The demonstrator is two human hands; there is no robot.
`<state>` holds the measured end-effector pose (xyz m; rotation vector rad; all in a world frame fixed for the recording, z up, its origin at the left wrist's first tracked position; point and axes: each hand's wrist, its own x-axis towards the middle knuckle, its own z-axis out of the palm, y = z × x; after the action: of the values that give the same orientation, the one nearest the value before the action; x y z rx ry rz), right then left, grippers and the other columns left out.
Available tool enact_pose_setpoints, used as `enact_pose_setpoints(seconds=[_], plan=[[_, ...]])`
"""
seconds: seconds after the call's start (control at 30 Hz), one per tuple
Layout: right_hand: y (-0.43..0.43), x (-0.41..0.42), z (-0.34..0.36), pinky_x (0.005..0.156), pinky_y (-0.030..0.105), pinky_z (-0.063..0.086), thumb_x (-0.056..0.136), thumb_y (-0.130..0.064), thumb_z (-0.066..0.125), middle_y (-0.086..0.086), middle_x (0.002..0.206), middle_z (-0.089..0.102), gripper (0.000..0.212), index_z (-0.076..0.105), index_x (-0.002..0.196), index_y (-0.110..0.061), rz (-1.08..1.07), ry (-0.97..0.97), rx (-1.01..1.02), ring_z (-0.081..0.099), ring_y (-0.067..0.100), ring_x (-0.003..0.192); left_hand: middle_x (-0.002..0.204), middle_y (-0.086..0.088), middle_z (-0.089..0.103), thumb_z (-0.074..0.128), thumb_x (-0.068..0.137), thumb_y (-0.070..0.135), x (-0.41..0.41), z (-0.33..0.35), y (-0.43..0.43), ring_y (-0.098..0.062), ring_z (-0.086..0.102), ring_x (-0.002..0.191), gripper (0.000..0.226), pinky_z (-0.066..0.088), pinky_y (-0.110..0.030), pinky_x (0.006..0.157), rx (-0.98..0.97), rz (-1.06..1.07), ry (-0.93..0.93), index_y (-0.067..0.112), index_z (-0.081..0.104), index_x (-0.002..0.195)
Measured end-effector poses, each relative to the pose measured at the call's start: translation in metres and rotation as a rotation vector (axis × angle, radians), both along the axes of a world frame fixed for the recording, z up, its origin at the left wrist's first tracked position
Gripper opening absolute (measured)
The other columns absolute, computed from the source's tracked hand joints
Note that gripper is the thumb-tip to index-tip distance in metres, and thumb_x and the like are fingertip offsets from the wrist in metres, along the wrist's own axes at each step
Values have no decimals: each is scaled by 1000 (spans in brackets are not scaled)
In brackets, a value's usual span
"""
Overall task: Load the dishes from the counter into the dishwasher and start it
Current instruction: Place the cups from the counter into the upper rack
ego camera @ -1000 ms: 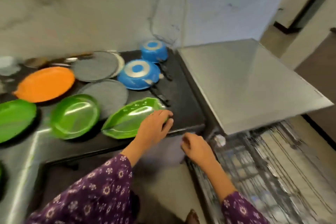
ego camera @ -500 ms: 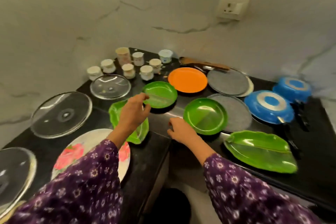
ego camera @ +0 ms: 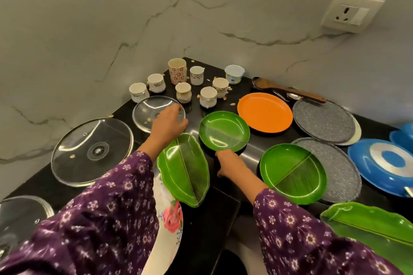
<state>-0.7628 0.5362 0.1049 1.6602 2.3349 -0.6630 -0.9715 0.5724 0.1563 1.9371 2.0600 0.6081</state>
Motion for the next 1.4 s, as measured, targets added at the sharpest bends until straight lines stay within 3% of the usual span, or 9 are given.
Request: enact_pose_setpoints(seconds=[0.17,0.3,0.43,0.73,0.93,1.17,1.4], plan=[[13,-4,-8,76,37,51,76,-13,76,14,110,63,40,59,110,-3,62,-102,-36,61,32,101,129,-12,51,65,86,38,21,-4,55,-27,48,119,56,43,-40,92,-48,-62,25,8,44,129],[13,-2,-11,79,36,48,78,-4,69,18,113,59,34,58,110,0,44,-52,-18,56,33,105,138,-16,43,69,83,39,42,-8,106,-30,43,126,73,39,-42,99,-101,-85,-21,7,34,138],[5,-2,-12,77,38,45,78,10,61,19,111,55,27,58,104,2,33,7,52,46,35,110,138,-21,40,70,81,43,56,-19,147,-36,42,126,83,38,-46,100,-137,-73,60,6,28,143],[8,0,-19,78,41,48,76,8,65,18,113,53,31,57,105,3,26,41,78,39,35,114,138,-23,38,71,76,52,65,-53,194,-43,42,124,95,39,-50,98,-242,-61,141,12,22,147],[6,-1,-14,76,42,47,77,12,61,18,114,51,30,56,106,3,-9,52,62,36,36,117,123,-25,47,75,75,41,64,-60,193,-47,51,109,73,47,-53,88,-144,-69,104,6,37,126],[2,-6,-4,81,42,48,77,18,54,19,114,53,31,56,104,2,-49,52,54,37,37,120,122,-21,51,75,77,40,63,-23,156,-39,52,108,74,45,-49,85,138,-84,-32,8,38,132],[-4,-3,-7,89,44,47,83,16,47,19,119,53,32,57,111,3,-83,78,93,41,35,121,126,-14,52,77,75,41,71,39,68,-29,48,113,74,38,-35,86,273,-121,-151,11,40,133]])
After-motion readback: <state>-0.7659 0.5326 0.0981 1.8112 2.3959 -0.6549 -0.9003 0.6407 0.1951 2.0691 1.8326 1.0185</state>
